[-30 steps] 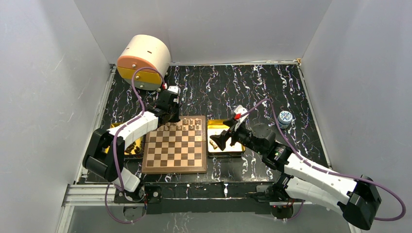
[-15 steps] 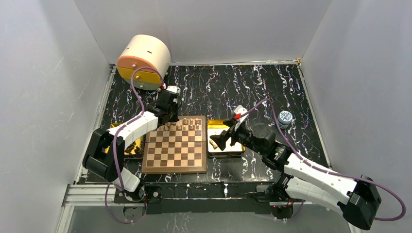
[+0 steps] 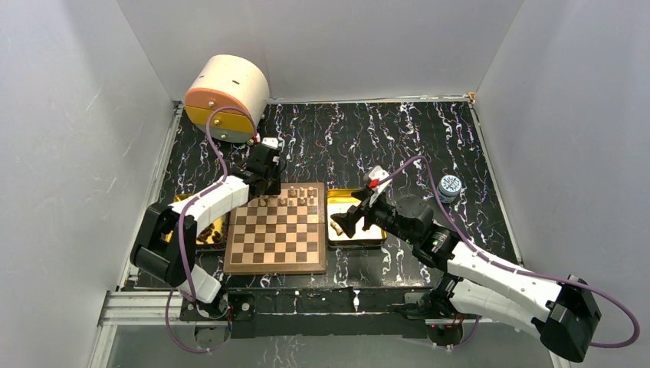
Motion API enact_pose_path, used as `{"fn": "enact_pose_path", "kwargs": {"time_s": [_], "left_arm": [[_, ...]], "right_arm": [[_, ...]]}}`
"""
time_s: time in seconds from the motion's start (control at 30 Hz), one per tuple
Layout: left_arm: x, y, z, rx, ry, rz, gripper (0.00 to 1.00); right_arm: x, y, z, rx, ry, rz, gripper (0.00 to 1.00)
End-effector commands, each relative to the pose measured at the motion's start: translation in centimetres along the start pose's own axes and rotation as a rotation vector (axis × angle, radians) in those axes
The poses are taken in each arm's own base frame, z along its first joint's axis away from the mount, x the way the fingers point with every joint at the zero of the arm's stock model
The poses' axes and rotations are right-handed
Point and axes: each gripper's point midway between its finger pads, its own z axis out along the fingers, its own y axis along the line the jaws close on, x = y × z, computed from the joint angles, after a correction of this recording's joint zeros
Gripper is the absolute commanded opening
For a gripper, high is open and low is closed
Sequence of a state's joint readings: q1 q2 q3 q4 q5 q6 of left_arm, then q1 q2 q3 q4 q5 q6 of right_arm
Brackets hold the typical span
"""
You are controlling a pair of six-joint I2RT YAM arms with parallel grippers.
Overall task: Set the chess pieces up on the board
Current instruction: Place the chess piece on the chessboard, then pick up the chess piece from the storage box.
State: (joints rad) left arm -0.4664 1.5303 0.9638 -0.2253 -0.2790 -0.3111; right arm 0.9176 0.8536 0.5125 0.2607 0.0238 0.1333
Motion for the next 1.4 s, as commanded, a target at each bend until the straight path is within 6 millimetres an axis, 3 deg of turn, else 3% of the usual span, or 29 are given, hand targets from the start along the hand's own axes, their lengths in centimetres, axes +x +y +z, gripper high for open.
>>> {"fn": "enact_pose_path", "kwargs": {"time_s": [0.0, 0.13, 0.3, 0.4, 0.53, 0.77, 0.97, 1.37], "left_arm": [[-1.2, 0.3, -1.0, -0.009, -0.017, -0.023, 0.36], [-2.9, -0.1, -2.3, 0.018, -0.059, -0.044, 0.41], [-5.7, -0.6, -4.7, 0.068, -0.142, -0.051, 0.45], [-7.1, -1.0, -6.6, 0.113, -0.199, -0.038, 0.5], [-7.7, -1.4, -8.6, 0.177, -0.255, -0.008, 0.54], [-6.6, 0.1, -10.4, 0.176, -0.346, 0.042, 0.56], [-6.4, 1.0, -10.9, 0.147, -0.373, 0.066, 0.56], [-6.6, 1.1, -11.4, 0.15, -0.396, 0.067, 0.56]], "right_arm": [[-3.4, 0.0, 0.3, 0.029, -0.087, 0.058, 0.99], [-2.8, -1.2, 0.4, 0.127, -0.032, 0.171, 0.99], [-0.7, -1.6, 1.2, 0.154, 0.078, 0.16, 0.98], [0.7, -1.9, 1.7, 0.17, 0.144, 0.156, 0.86], [3.0, -2.3, 2.7, 0.19, 0.213, 0.149, 0.59], [8.2, -2.5, 4.4, 0.191, 0.382, 0.152, 0.4], [11.2, -2.5, 5.5, 0.175, 0.461, 0.156, 0.38], [13.7, -2.9, 6.4, 0.188, 0.515, 0.152, 0.44]]}}
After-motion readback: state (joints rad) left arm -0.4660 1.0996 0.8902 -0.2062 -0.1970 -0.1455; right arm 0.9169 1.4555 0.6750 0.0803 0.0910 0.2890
